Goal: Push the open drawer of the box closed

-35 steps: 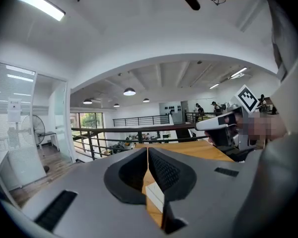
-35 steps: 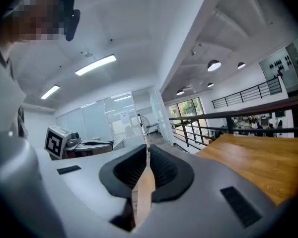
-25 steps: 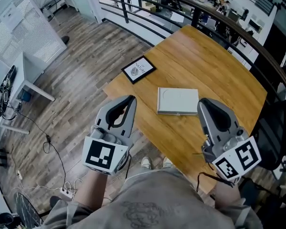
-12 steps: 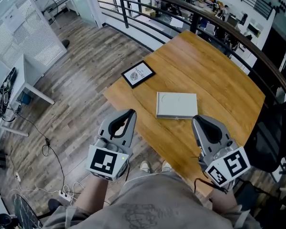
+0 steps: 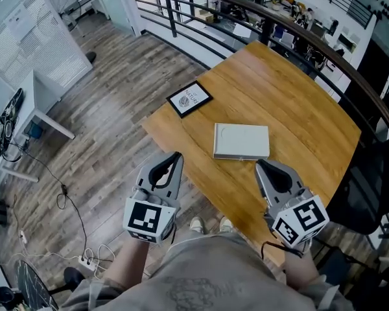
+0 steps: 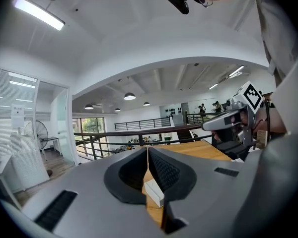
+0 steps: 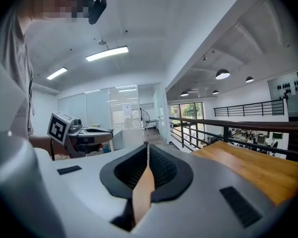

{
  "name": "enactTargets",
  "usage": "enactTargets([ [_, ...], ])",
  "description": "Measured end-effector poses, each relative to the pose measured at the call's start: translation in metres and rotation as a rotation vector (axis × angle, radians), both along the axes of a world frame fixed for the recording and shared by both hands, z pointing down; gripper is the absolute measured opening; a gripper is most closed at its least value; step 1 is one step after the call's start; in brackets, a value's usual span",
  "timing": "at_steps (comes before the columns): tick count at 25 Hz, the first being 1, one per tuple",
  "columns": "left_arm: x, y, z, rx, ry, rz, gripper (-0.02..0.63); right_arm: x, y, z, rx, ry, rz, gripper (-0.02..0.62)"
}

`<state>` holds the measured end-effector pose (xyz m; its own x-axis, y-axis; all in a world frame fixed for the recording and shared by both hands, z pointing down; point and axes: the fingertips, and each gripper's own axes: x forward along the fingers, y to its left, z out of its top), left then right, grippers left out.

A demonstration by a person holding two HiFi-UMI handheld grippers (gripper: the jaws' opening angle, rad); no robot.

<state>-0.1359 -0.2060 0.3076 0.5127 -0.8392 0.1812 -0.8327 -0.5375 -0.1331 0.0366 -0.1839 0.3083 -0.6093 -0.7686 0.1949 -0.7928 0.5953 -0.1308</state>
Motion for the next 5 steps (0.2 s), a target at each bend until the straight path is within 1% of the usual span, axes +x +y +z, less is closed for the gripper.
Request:
enactTargets([
  [5, -0.0013, 0.0029, 0.0007, -0.018, 0.013, -0.004, 0.023, 0.0014, -0.0006, -0.0035, 0.014, -0.004, 0.006, 0.04],
])
